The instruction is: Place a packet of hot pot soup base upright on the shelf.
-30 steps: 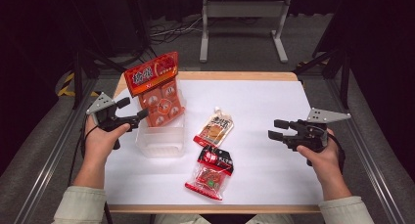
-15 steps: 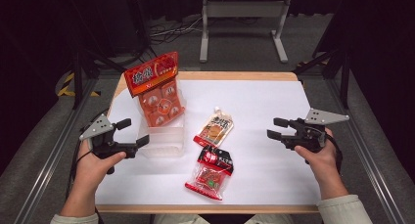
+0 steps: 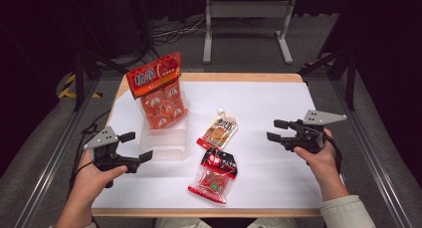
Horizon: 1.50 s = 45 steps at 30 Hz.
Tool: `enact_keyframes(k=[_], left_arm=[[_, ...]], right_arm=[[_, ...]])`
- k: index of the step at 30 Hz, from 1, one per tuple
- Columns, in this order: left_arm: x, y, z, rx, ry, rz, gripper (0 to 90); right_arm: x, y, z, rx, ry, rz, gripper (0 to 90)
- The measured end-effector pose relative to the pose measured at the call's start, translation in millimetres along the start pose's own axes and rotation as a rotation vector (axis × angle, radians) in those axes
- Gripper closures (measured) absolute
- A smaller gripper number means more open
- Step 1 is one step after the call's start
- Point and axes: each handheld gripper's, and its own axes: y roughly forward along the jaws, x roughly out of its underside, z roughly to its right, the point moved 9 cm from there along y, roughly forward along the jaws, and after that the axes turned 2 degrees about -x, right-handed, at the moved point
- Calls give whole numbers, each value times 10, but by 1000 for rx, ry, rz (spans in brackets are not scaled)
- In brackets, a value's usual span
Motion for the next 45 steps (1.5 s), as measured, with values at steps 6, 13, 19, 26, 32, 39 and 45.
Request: enact_keyframes(k=[6,13,19,26,32,39,45], left_arm=[[18,-51,12,-7,-9,2,53],[44,-78,47,-6,-3,0,55],[70,-118,70,-13,-4,-2,56],[62,-124,87,-13,5,2,58],[64,-95,118,-7,10,-8,58],[66,-91,141,-1,12,-13,58],[62,-85,140,-4,21,-14,58]], right_arm=[[-23,124,18,-6,8,-15,383],[-96,316,12,-28,-1,-45,370],[-102,469,-30,-47,5,-63,348],[-72,741,-75,-60,5,-101,332],[-1,951,-111,-70,10,-141,323],[151,1088,-253,-101,11,-235,317],[259,1165,-342,-127,21,-274,319]])
